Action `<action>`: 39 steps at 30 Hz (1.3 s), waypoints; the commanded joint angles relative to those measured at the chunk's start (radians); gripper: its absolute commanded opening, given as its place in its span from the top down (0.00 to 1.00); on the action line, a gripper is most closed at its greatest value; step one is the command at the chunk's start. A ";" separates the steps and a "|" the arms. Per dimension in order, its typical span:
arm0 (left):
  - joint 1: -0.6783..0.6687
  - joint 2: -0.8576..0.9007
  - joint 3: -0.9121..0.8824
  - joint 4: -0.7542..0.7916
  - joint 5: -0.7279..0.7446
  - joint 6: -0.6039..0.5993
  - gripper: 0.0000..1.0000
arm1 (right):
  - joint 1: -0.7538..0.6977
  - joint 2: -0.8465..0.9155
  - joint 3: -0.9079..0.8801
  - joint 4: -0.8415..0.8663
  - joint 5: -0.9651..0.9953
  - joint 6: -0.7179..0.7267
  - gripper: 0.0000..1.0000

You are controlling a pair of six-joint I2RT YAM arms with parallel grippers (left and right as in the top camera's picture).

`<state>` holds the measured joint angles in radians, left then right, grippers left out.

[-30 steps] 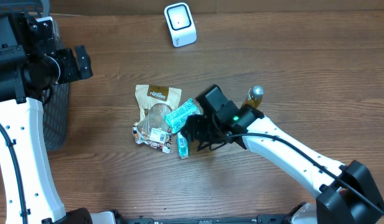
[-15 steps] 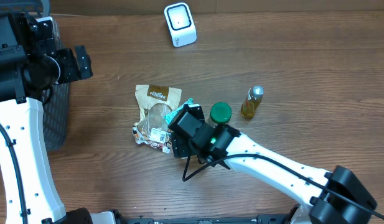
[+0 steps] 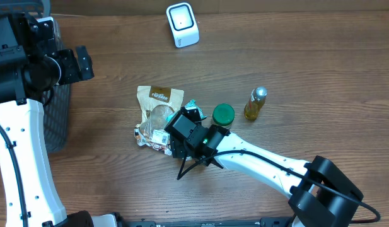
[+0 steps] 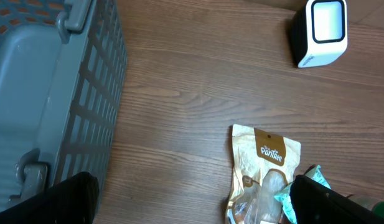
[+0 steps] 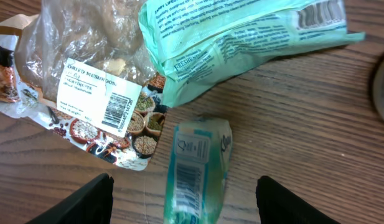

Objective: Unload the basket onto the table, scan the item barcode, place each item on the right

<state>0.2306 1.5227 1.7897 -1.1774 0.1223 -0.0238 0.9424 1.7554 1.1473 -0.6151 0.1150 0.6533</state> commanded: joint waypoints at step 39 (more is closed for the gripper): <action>-0.002 0.002 0.011 0.003 -0.002 -0.006 0.00 | 0.002 0.058 0.026 0.044 -0.023 0.003 0.40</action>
<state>0.2306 1.5227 1.7897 -1.1774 0.1223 -0.0238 0.9432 1.8114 1.1473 -0.5758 0.0849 0.6537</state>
